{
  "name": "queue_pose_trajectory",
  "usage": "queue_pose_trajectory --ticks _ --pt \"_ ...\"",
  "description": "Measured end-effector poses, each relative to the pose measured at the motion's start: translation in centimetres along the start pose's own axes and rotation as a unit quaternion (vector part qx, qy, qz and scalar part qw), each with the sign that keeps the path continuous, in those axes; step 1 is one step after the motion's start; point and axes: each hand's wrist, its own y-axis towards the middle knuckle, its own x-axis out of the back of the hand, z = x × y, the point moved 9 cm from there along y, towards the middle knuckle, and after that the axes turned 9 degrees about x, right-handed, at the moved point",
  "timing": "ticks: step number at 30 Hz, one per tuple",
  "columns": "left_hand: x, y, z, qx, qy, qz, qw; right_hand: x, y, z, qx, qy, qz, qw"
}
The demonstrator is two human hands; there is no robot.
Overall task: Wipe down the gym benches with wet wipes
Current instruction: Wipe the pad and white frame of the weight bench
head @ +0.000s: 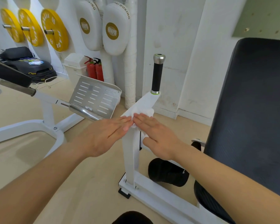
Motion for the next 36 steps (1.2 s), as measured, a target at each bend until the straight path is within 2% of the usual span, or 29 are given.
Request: queue_pose_trajectory --ticks 5,14,21,25,29,33,36 --pt "0.1 0.7 0.4 0.012 -0.007 0.005 1.000 0.7 0.3 -1.0 0.005 -0.004 0.000 1.000" --pt "0.4 11.3 0.8 0.038 0.016 0.025 0.999 3.2 3.7 -10.2 -0.085 -0.011 -0.030 0.996" --pt "0.2 16.1 0.7 0.024 0.031 0.037 0.999 3.7 4.2 -13.4 -0.106 -0.001 -0.073 0.992" --pt "0.2 14.0 0.4 0.023 0.005 0.037 0.999 3.3 3.7 -11.9 -0.110 0.002 -0.061 0.992" --pt "0.1 8.4 0.5 0.019 -0.027 0.038 0.999 2.2 2.4 -7.6 -0.065 -0.018 -0.027 0.997" --pt "-0.4 3.0 0.6 0.022 -0.008 0.028 0.999 0.8 1.1 -3.0 -0.010 -0.020 -0.001 1.000" --pt "-0.5 0.8 0.4 0.028 -0.018 0.012 0.999 0.3 0.5 -1.4 0.001 -0.029 0.008 1.000"
